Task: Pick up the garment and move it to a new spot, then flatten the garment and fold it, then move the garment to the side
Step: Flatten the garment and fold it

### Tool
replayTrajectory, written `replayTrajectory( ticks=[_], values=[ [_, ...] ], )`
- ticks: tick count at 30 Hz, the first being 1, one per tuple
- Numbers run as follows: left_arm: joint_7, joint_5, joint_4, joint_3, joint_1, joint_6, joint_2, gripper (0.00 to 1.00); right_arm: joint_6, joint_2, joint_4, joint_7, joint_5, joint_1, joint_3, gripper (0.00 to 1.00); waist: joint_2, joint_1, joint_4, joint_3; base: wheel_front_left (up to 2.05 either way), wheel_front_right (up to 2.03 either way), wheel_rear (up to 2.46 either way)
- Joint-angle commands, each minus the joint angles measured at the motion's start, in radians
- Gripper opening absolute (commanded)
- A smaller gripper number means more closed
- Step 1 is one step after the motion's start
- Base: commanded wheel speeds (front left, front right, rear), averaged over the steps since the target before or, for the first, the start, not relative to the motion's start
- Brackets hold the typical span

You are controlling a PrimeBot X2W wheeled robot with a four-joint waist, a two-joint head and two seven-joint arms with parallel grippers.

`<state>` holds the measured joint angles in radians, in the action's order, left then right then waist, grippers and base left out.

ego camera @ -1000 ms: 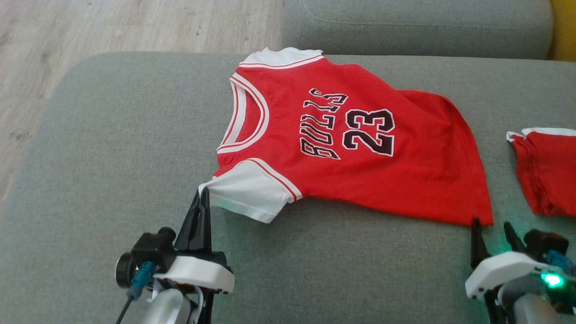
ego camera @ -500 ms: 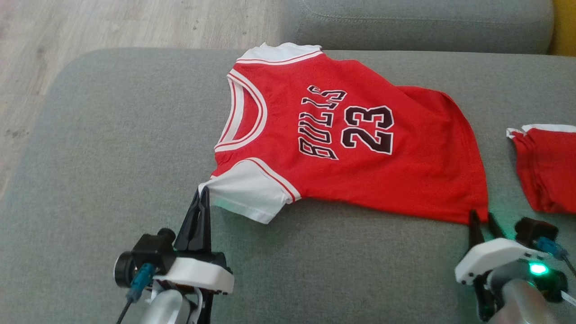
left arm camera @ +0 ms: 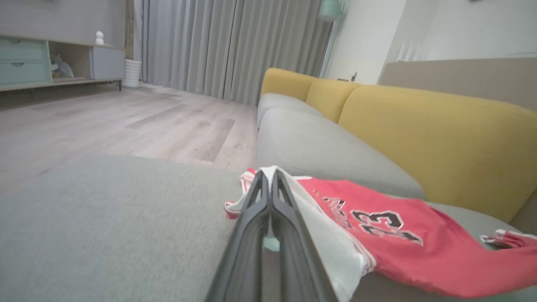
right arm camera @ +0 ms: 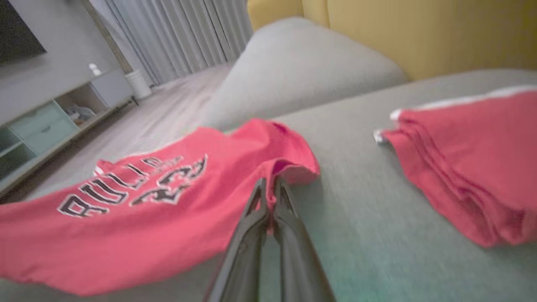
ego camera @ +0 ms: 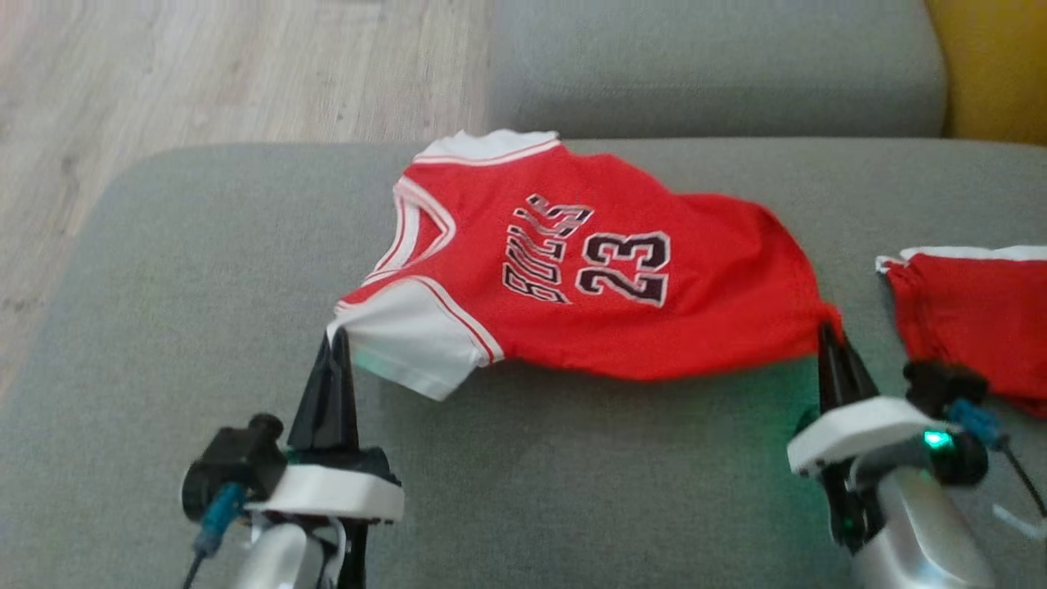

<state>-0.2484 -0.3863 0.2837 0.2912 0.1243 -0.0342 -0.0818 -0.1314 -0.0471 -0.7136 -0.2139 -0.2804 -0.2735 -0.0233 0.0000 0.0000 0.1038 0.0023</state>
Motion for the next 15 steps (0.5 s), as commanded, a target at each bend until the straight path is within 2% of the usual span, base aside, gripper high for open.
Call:
replayTrajectory(
  ticks=[1, 6, 9, 15],
  values=[
    [0.002, -0.001, -0.072, -0.043, 0.068, 0.003, -0.021, 0.0, 0.001, -0.003, 0.096, -0.023, 0.001, -0.035, 0.046, 0.0, 0.0, 0.0, -0.009, -0.028, 0.0, 0.0, 0.0],
    [0.069, -0.028, -0.227, -0.077, 0.174, 0.005, -0.051, 0.0, 0.001, -0.005, 0.313, -0.024, 0.046, -0.063, 0.078, 0.0, 0.0, 0.0, -0.012, -0.06, 0.0, 0.0, 0.0],
    [0.123, -0.024, -0.333, -0.09, 0.257, 0.005, -0.08, 0.0, 0.001, -0.03, 0.447, 0.002, 0.065, -0.082, 0.102, 0.0, 0.0, 0.0, -0.014, -0.077, 0.0, 0.0, 0.0],
    [0.222, -0.06, -0.546, -0.158, 0.401, -0.035, -0.103, 0.0, 0.001, -0.078, 0.703, 0.082, 0.054, -0.108, 0.095, 0.0, 0.0, 0.0, -0.019, -0.091, 0.0, 0.0, 0.0]
  ],
)
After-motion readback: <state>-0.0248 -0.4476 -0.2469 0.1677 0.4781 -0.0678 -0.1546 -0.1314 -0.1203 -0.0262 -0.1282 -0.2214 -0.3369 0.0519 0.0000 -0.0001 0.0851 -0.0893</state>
